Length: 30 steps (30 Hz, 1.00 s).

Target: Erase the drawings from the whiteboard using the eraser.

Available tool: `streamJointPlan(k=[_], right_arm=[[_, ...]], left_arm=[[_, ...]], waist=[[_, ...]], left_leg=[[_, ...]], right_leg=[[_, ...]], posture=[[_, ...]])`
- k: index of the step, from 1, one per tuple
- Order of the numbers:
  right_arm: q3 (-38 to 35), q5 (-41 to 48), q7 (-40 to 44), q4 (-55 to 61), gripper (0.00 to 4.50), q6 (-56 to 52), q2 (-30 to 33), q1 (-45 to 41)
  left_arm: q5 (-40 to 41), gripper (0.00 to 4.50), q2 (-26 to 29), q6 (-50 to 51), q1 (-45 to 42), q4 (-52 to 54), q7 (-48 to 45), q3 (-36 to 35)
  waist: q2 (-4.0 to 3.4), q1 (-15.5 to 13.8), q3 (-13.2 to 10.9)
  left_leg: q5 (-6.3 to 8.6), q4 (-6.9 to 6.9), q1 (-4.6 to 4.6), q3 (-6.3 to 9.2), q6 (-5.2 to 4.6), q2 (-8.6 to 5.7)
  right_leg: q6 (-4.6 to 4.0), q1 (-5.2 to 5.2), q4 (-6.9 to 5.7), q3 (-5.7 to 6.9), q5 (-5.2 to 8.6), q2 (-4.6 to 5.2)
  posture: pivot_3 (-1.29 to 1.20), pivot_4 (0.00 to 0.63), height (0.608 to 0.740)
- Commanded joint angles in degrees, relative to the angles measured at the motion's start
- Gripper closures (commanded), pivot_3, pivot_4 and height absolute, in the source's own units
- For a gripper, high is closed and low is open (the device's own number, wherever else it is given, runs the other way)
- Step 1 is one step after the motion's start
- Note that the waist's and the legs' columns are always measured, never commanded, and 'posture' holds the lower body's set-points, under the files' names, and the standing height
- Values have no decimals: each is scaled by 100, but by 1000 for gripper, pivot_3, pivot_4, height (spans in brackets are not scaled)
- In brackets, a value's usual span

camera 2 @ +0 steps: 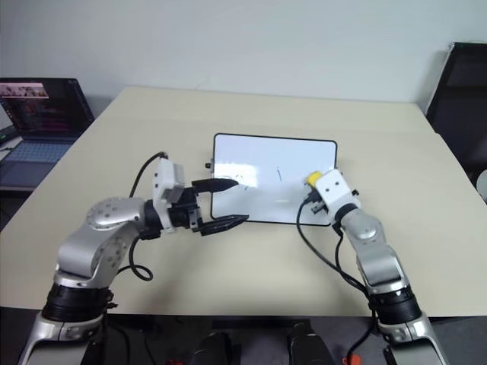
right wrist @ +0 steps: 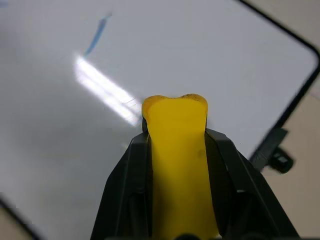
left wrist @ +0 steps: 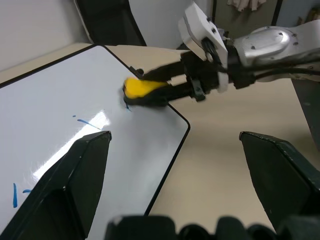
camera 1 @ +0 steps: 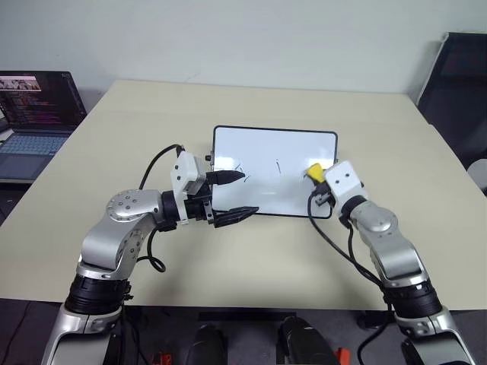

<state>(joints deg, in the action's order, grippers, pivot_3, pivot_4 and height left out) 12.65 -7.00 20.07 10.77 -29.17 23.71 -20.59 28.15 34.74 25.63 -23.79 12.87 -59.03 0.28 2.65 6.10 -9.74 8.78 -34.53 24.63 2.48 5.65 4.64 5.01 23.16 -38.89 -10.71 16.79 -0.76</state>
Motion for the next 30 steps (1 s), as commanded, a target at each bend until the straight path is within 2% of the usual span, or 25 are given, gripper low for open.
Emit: streamJointPlan(k=[1, 4, 9, 15, 22, 25, 30], right_arm=[[483, -424, 353, -177, 3401, -267, 328, 118], [432, -654, -1, -283, 3401, -88, 205, -125], [-81, -764, -750, -647, 3401, 207, -126, -599], [-39, -757, -484, -748, 3401, 263, -116, -635], [509, -675, 547, -365, 3402, 262, 2, -360], [491, -834, 471, -405, 3404, 368, -1, -433], [228, -1209, -270, -691, 3405, 541, -110, -728]], left_arm=[[35, 0, 63, -142, 38, 71, -3, -136], [28, 0, 82, -161, 102, 80, -20, -142], [50, 0, 191, -130, 307, 178, -147, -95], [79, 0, 240, -126, 415, 243, -169, -95], [107, 0, 113, -194, 301, 44, -59, -190], [99, 0, 88, -226, 266, -7, -34, -210], [107, 0, 77, -187, 186, 2, 42, -213]], waist=[[0, 40, 0], [1, 65, -2], [-3, 121, -13], [-4, 133, -16], [3, 190, -11], [0, 188, -13], [-2, 182, -16]], left_leg=[[0, 0, 0, 0, 0, -2], [0, 0, -6, 1, 0, -2], [0, 0, -6, 4, 0, -4], [-10, 3, 15, 3, -16, -5], [-9, 43, 13, -2, -16, -6], [-10, 71, 14, 11, -16, 4], [-10, 63, 15, 14, -15, -2]], right_leg=[[0, 1, 4, 0, 0, 3], [0, 2, 15, 1, 0, 7], [-1, 9, 36, 1, 0, 12], [-6, 2, 91, 8, -3, 22], [8, -3, 80, 15, -52, 24], [7, 4, 78, 29, -56, 9], [5, 4, 82, 30, -57, 14]], posture=[[0, 150, 740], [0, 150, 740], [0, 150, 740], [0, 150, 740], [0, 150, 740], [0, 150, 740], [0, 150, 740]])
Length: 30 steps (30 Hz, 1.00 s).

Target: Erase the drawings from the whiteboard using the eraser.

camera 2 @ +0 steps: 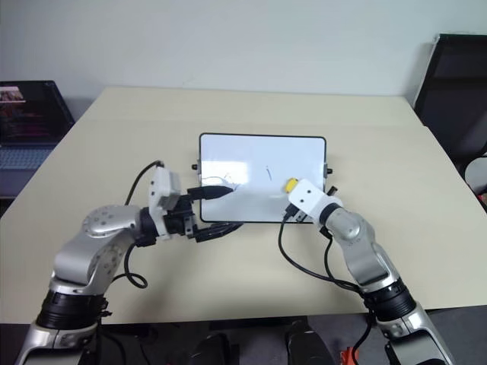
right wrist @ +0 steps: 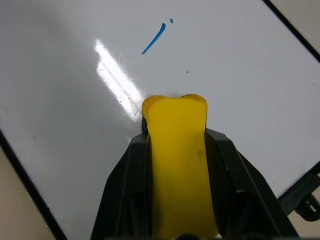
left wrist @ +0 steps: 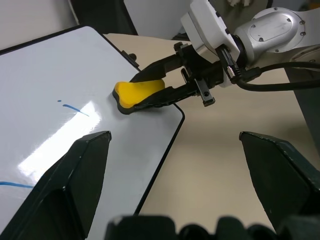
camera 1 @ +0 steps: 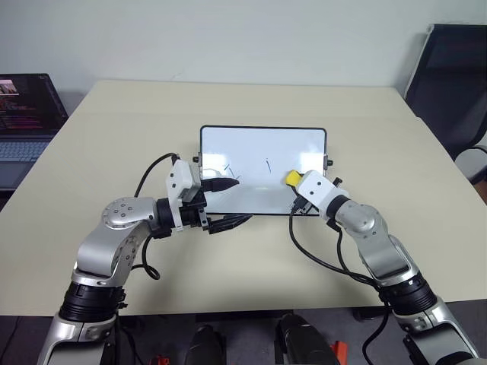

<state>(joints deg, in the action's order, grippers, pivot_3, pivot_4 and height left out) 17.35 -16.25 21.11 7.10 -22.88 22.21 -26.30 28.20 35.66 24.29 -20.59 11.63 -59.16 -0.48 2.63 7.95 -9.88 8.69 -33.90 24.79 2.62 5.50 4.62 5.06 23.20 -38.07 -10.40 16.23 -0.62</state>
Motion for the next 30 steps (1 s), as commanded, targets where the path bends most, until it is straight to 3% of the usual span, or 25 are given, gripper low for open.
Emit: streamJointPlan(k=[1, 12, 22, 30], right_arm=[[-266, -299, -388, -370, 3405, -137, 44, -180], [17, -125, 781, 370, 3407, -710, 559, 452], [-1145, 869, 437, 927, 3408, -610, -251, 407], [-1718, 2050, 815, 2310, 3408, -595, -315, 1471]], left_arm=[[110, 0, -17, -31, -144, 151, 73, -130], [218, 0, -16, 202, -206, 322, 328, -143], [215, 0, -114, 330, -222, 474, 905, -368], [350, 0, -147, 649, 407, 1132, 1695, -970]], waist=[[-1, -3, -2], [3, -53, 1], [-3, -67, -6], [-13, -173, -12]], left_leg=[[0, -4, 0, 0, 0, -2], [0, -6, -2, 5, 0, -8], [0, -5, 10, 5, 0, -8], [32, 25, 24, 7, 44, -4]], right_leg=[[0, 4, 4, 0, 0, 2], [0, 3, 16, 5, 0, 10], [1, -2, 10, 4, 0, 9], [36, 7, 7, 12, 31, 7]], posture=[[0, 150, 740], [0, 150, 740], [0, 150, 740], [0, 150, 740]])
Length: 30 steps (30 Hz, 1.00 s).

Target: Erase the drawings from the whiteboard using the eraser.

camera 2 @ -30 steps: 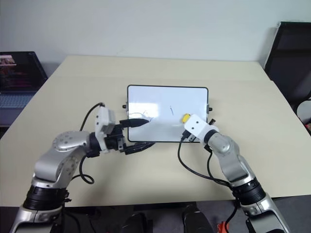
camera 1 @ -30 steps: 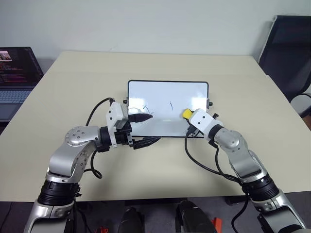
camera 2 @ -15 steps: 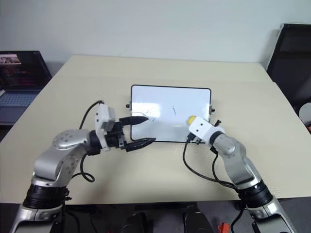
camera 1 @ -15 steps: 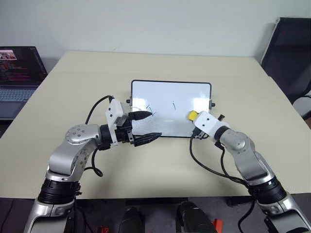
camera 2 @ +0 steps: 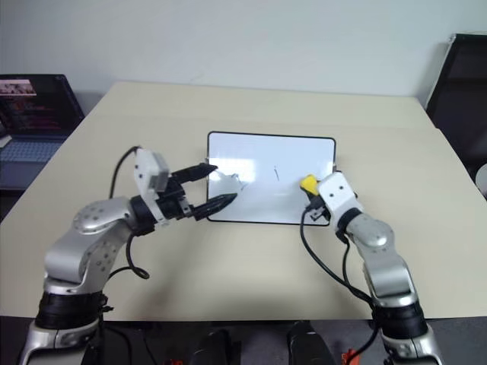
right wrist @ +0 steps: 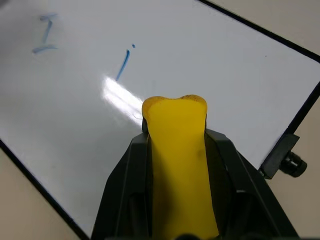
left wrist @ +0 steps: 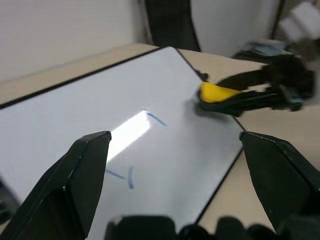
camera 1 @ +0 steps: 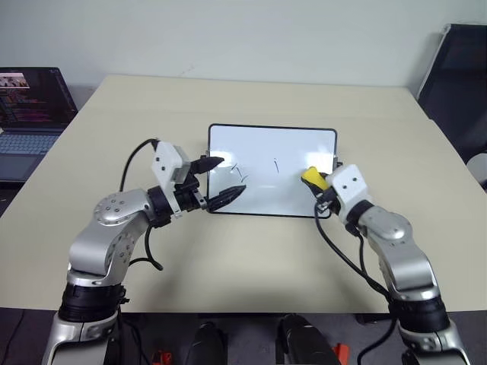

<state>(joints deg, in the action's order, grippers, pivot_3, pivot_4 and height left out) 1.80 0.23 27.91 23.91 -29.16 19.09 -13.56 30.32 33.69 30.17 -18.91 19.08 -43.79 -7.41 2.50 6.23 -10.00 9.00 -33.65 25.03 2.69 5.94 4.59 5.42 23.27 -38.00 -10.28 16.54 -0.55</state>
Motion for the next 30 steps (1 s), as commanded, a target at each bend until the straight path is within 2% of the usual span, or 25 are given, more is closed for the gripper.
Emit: streamJointPlan(k=[1, 5, 12, 30], right_arm=[[-154, 509, 180, 794, 3408, 20, 14, 340], [-134, 797, 172, 1085, 3408, 34, -10, 608], [-6, 931, 124, 886, 3408, 272, -74, 527], [288, 1028, 459, 832, 3408, 254, 278, 664]], left_arm=[[139, 0, 58, 55, 385, 431, 218, -380], [205, 0, 116, 45, 836, 551, 353, -734], [136, 0, 226, -85, 1241, 549, 383, -956], [50, 0, 358, -425, 1570, 590, 210, -779]], waist=[[0, -1, 0], [-1, -14, -1], [0, -41, 0], [-1, -125, -1]], left_leg=[[4, 0, 0, 0, 5, 0], [9, 0, 0, 4, 10, 2], [7, -24, -6, 6, 10, 1], [7, -14, -8, 5, 11, 2]], right_leg=[[-2, 0, 1, 0, 5, 0], [-17, -1, -3, 7, 16, 0], [-50, -7, -4, 8, 29, 1], [-51, -7, -3, 10, 30, 1]], posture=[[0, 150, 740], [0, 150, 740], [0, 150, 740], [0, 150, 740]])
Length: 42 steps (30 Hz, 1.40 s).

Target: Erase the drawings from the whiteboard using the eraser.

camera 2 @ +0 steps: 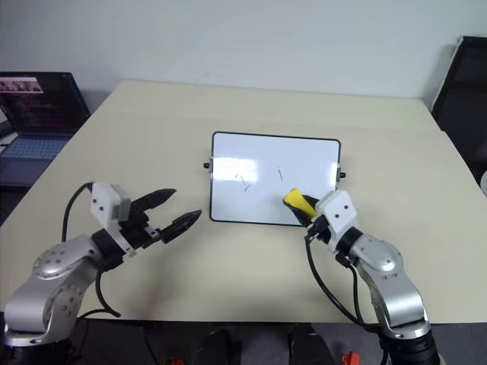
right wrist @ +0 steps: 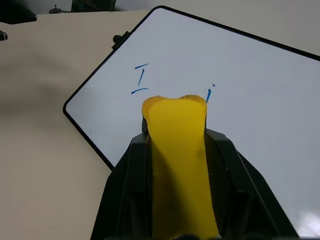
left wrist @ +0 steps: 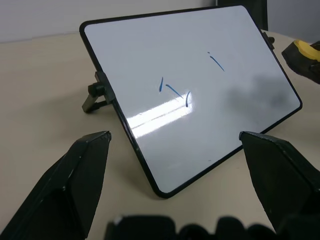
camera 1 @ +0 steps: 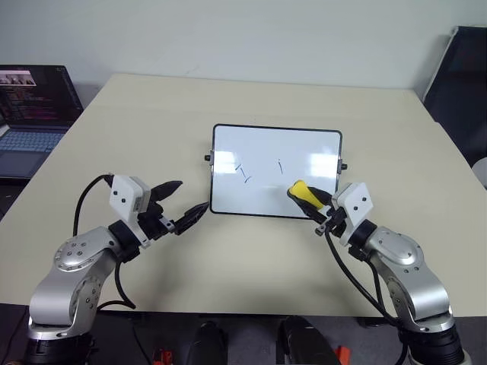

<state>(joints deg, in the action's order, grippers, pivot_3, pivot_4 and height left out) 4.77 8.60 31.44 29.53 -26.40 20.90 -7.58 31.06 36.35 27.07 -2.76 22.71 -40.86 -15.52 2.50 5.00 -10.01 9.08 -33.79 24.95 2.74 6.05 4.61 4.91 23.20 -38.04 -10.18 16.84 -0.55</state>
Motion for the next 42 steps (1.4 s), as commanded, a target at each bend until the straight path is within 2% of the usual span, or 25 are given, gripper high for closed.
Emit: streamJointPlan(k=[1, 14, 17, 21, 29, 33, 37, 42], right_arm=[[-11, 231, 130, 299, 3408, -63, 125, 91], [112, 172, 29, 474, 3408, -146, 385, 149], [317, -209, -136, 144, 3408, 15, 380, -193], [713, -925, -466, -984, 3408, 430, 212, -1342], [868, -1472, -757, -2621, 3409, 878, -86, -2625], [1027, -1667, -554, -2728, 3409, 650, 32, -2539], [1247, -1710, 31, -2346, 3409, 34, 439, -2101], [1083, -1734, -26, -2294, 3409, -118, 469, -2136]], left_arm=[[-24, 0, 102, -117, -64, 215, -92, 49], [-34, 0, 172, -79, -388, 18, -369, 380], [-47, 0, 177, -97, -496, -78, -464, 460], [-99, 0, 151, -188, -806, -286, -636, 626], [-142, 0, 92, -334, -1155, -516, -801, 800], [-150, 0, 57, -386, -1171, -531, -803, 843], [-172, 0, 35, -482, -1087, -563, -840, 850], [-183, 0, 21, -517, -1129, -625, -884, 867]], waist=[[0, -4, 0], [0, -8, 0], [0, 0, 0], [0, 12, 0], [-1, -20, 0], [-2, -22, -1], [-1, -30, 1], [0, -18, 1]], left_leg=[[0, 0, 0, 0, 0, 0], [0, -3, 0, 0, 0, 1], [0, -7, 0, 0, 0, 0], [-1, -14, -5, 0, -1, -1], [0, 3, 4, 1, -1, 0], [0, 8, 5, 4, -1, 0], [0, 5, 3, 8, -1, 0], [-8, -26, -7, 8, -8, -1]], right_leg=[[0, 0, 1, -1, 0, 0], [1, 0, -3, 0, 0, -1], [1, -1, -5, 0, -1, -1], [0, -2, -9, -1, -5, -2], [13, 0, -8, 5, -29, -3], [13, 0, -8, 9, -28, -3], [13, -5, -12, 13, -27, -3], [5, -12, -31, 8, -9, -3]], posture=[[0, 150, 740], [0, 150, 740], [0, 150, 740], [0, 150, 740], [0, 150, 740], [0, 150, 740], [0, 150, 740], [0, 150, 740]])
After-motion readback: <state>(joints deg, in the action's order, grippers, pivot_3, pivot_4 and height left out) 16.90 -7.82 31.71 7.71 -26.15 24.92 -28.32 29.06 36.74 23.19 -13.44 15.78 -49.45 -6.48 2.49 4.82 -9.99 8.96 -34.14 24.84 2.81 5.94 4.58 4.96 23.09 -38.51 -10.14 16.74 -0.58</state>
